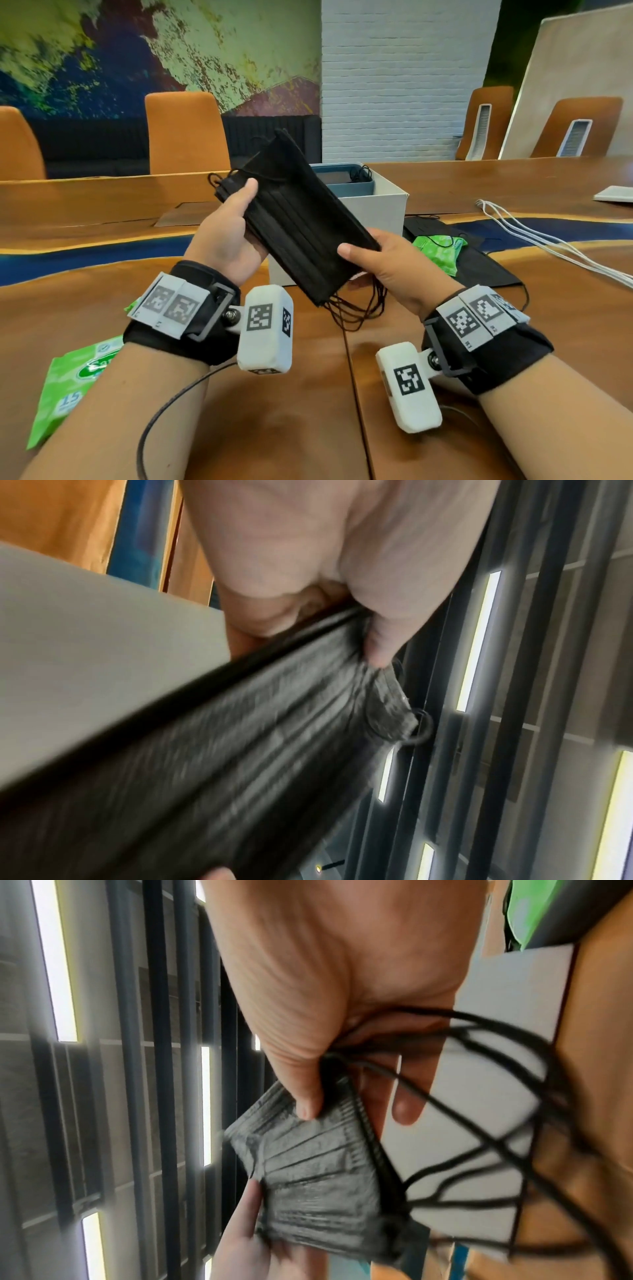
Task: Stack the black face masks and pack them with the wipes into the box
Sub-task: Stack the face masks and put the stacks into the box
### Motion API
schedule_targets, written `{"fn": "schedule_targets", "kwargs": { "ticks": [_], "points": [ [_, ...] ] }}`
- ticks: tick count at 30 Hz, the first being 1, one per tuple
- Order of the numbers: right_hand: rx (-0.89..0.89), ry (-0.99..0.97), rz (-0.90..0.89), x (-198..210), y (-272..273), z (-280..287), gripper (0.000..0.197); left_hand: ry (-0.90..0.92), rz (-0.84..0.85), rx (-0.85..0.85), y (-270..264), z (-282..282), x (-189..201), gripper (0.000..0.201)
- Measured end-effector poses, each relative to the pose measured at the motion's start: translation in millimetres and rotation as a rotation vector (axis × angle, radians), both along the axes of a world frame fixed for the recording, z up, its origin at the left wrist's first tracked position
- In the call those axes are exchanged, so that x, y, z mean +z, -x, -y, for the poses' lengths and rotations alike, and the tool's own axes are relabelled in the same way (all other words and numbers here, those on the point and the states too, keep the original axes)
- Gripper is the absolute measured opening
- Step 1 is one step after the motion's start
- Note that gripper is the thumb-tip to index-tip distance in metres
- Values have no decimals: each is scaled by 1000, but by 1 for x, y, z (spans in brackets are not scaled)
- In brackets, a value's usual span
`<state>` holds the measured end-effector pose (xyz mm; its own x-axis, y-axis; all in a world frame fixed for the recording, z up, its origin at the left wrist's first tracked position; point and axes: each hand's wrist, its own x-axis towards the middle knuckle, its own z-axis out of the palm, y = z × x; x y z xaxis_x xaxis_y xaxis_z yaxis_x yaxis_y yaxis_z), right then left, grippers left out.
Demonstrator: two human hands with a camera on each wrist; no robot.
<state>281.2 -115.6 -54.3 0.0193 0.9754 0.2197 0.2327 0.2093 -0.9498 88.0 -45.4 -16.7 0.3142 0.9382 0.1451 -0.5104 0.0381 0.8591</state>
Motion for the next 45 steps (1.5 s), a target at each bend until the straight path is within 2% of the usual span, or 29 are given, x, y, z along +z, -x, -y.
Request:
{"fn": "schedule_targets", "kwargs": {
  "ticks": [3,7,9,13,18,23,27,30,35,40,42,45],
  "points": [
    [-132,-74,41,3,-16,-2,10,-75,-174,-10,11,-9,-8,18],
    [-237,-68,90,1,-38,-4,15,-140,-712,-103,24,-17,-22,15],
    [-224,-47,99,1,-42,-2,17,-144,-801,-132,23,-17,-25,21],
    [-164,50,243,1,-42,0,15,-214,-904,-203,19,-14,-23,27],
    [-144,171,325,-2,-42,-1,34,-249,-999,-248,16,-10,-24,38],
    [-142,82,168,-1,-38,0,11,-326,-1124,-310,10,-6,-26,24],
    [-166,-14,59,-1,-35,-1,7,-381,-1082,-160,14,-8,-21,18],
    [-93,39,91,-4,-38,-2,18,-370,-1033,-73,19,-13,-19,18],
    [-15,179,323,-5,-37,-1,18,-341,-1082,-157,16,-14,-26,17],
    [-34,183,393,-4,-39,-1,16,-337,-1139,-204,16,-14,-27,18],
    [-35,180,392,-4,-38,-1,15,-346,-1149,-202,17,-14,-26,17],
    [-57,140,285,-1,-37,0,14,-380,-1106,-138,16,-13,-24,14]
  ]
}}
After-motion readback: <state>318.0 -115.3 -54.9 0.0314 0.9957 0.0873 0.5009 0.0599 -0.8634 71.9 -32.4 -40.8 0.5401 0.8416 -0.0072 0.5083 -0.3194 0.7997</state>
